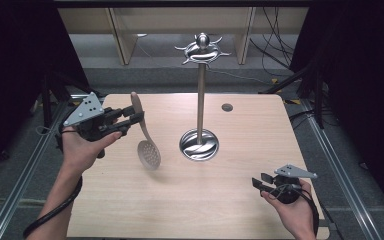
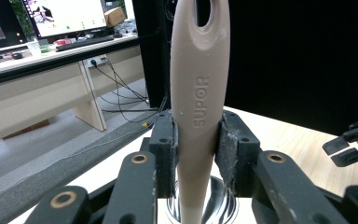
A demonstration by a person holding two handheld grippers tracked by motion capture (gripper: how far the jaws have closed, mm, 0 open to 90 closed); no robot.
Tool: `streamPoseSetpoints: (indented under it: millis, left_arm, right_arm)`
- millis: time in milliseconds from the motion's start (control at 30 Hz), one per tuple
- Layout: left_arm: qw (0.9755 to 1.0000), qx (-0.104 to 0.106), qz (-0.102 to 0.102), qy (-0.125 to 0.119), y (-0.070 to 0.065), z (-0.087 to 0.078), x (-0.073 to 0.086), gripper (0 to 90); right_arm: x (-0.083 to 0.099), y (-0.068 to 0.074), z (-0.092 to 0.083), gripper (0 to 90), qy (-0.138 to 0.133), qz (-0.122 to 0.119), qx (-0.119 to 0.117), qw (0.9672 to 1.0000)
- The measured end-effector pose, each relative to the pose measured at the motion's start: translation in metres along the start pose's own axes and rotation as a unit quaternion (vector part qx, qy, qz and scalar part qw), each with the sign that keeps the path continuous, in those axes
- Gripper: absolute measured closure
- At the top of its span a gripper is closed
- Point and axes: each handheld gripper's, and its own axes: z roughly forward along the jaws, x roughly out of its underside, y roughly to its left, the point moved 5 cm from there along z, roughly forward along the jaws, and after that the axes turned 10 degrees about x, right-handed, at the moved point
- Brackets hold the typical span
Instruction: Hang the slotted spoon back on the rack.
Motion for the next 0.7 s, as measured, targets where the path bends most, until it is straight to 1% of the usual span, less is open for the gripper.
streamPoseSetpoints:
  millis: [100, 133, 200, 267, 300, 333, 400, 433, 533, 567, 633, 700]
  left_arm:
    - [1.0, 0.001, -0.001, 0.001, 0.0, 0.002, -0.001, 68.7]
    - [1.0, 0.001, -0.001, -0.001, -0.001, 0.003, -0.002, 68.7]
    - [1.0, 0.001, -0.001, -0.003, -0.001, 0.005, -0.003, 68.7]
    - [1.0, 0.001, 0.0, -0.005, -0.002, 0.006, -0.004, 68.7]
    - [1.0, 0.0, 0.0, -0.006, -0.002, 0.007, -0.004, 68.7]
    - [1.0, -0.001, 0.0, -0.007, -0.002, 0.008, -0.004, 68.7]
    - [0.9999, -0.002, -0.001, -0.01, -0.003, 0.01, -0.005, 68.7]
    - [1.0, -0.003, 0.001, -0.009, -0.003, 0.01, -0.005, 68.7]
    - [0.9999, -0.003, 0.002, -0.01, -0.004, 0.013, -0.006, 68.7]
    - [0.9999, -0.002, 0.004, -0.009, -0.004, 0.013, -0.006, 68.7]
    - [0.9999, 0.0, 0.004, -0.01, -0.005, 0.015, -0.007, 68.7]
    - [0.9999, -0.001, 0.004, -0.011, -0.006, 0.017, -0.008, 68.7]
  right_arm:
    - [0.0, 0.0, 0.0, 57.2, 0.001, 0.001, 0.0, 1.0]
    - [0.001, 0.003, -0.001, 57.2, 0.009, 0.018, -0.004, 0.9998]
    - [0.001, 0.003, 0.0, 57.1, 0.006, 0.016, -0.002, 0.9999]
    - [0.0, -0.001, 0.001, 57.1, -0.003, -0.003, 0.003, 1.0]
    - [0.001, 0.002, 0.0, 57.1, 0.005, 0.014, -0.001, 0.9999]
    - [0.001, 0.003, 0.0, 57.1, 0.009, 0.018, -0.003, 0.9998]
    - [0.001, 0.002, 0.0, 57.0, 0.007, 0.014, -0.002, 0.9999]
    - [0.0, 0.0, 0.0, 57.0, 0.0, 0.002, 0.0, 1.0]
    - [0.0, 0.0, 0.0, 56.9, 0.0, 0.001, 0.001, 1.0]
    - [0.0, 0.0, -0.001, 56.9, 0.004, -0.003, 0.003, 1.0]
    - [0.0, 0.0, 0.0, 56.8, -0.002, -0.001, 0.002, 1.0]
    - [0.0, 0.0, -0.001, 56.8, 0.0, 0.001, 0.002, 1.0]
